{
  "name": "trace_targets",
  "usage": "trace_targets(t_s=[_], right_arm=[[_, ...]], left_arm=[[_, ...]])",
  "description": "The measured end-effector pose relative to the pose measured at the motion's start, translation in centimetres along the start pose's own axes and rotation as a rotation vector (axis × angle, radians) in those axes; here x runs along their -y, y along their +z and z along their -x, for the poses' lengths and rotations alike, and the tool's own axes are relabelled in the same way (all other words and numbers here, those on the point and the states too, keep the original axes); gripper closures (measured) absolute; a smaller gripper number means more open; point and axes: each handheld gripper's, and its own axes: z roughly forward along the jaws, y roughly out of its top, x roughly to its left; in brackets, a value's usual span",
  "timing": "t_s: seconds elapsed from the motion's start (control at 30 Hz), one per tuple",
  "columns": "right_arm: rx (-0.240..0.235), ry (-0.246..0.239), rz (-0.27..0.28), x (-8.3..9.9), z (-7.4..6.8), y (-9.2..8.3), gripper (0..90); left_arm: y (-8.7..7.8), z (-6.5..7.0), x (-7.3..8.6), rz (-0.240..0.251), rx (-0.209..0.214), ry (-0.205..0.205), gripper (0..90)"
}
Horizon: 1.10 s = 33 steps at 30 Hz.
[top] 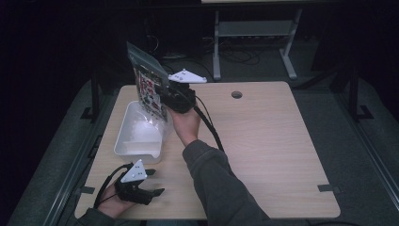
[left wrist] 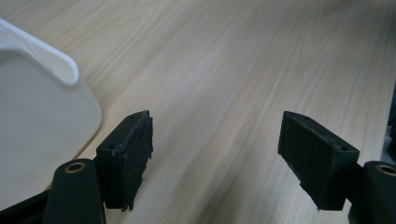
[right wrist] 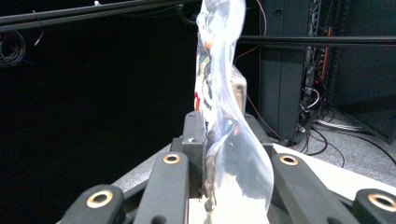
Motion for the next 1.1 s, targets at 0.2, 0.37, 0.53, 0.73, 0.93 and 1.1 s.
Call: trace_targets(t_s=[0.2, 0.37, 0.53, 0.73, 0.93, 1.1], right_arm=[[0.006, -0.014, -0.007, 0.3, -1.1, 1.9, 75.2], [0.01, -0.017, -0.016, 0.8, -1.6, 3.3, 75.2], [0.025, -0.012, -0.02, 1.4, -1.9, 4.3, 75.2], [0.046, -0.005, -0.024, 2.0, -2.2, 5.2, 75.2], [0.056, -0.02, -0.037, 3.0, -2.5, 6.2, 75.1], [0.064, -0.024, -0.05, 3.8, -2.6, 6.8, 75.1]], left_arm=[[0.1, -0.1, 0.1, -0.002, 0.004, 0.002, 25.7], [0.0, -0.2, 0.1, 0.0, 0.004, 0.0, 25.7], [0.0, -0.3, 0.1, -0.001, 0.004, 0.002, 25.7], [-0.1, -0.4, 0.2, 0.01, 0.003, -0.009, 25.7], [-0.1, -0.3, 0.2, 0.009, 0.001, -0.008, 25.7], [0.0, -0.4, 0.2, 0.01, 0.002, -0.009, 25.6]])
